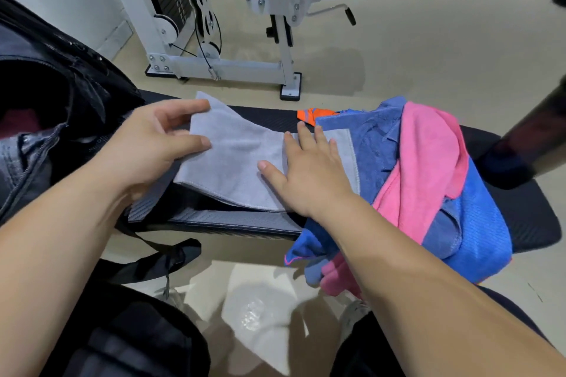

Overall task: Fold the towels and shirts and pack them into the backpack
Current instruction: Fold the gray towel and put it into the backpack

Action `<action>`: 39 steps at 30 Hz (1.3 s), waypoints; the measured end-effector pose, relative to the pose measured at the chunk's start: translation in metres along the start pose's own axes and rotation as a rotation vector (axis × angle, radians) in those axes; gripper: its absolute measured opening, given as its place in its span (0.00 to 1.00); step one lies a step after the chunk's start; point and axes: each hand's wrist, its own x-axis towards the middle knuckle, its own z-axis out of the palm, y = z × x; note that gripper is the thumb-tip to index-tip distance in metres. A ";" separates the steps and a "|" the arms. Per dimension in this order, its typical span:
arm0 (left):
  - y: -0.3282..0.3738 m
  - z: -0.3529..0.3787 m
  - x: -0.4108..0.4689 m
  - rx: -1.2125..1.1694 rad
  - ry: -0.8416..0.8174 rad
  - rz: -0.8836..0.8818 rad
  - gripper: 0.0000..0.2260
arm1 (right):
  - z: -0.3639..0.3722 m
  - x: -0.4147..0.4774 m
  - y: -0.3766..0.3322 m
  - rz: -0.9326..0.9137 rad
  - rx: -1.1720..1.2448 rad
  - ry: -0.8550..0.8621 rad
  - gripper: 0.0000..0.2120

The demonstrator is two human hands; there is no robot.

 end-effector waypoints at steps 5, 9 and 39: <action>0.032 0.039 -0.008 0.363 0.014 0.116 0.24 | -0.022 -0.023 0.027 0.029 0.069 0.098 0.28; 0.046 0.096 -0.008 0.569 -0.020 0.156 0.23 | -0.030 -0.040 0.045 0.032 0.234 0.187 0.19; -0.031 0.183 0.008 1.238 -0.342 0.304 0.40 | -0.053 -0.044 0.082 0.059 -0.022 0.093 0.12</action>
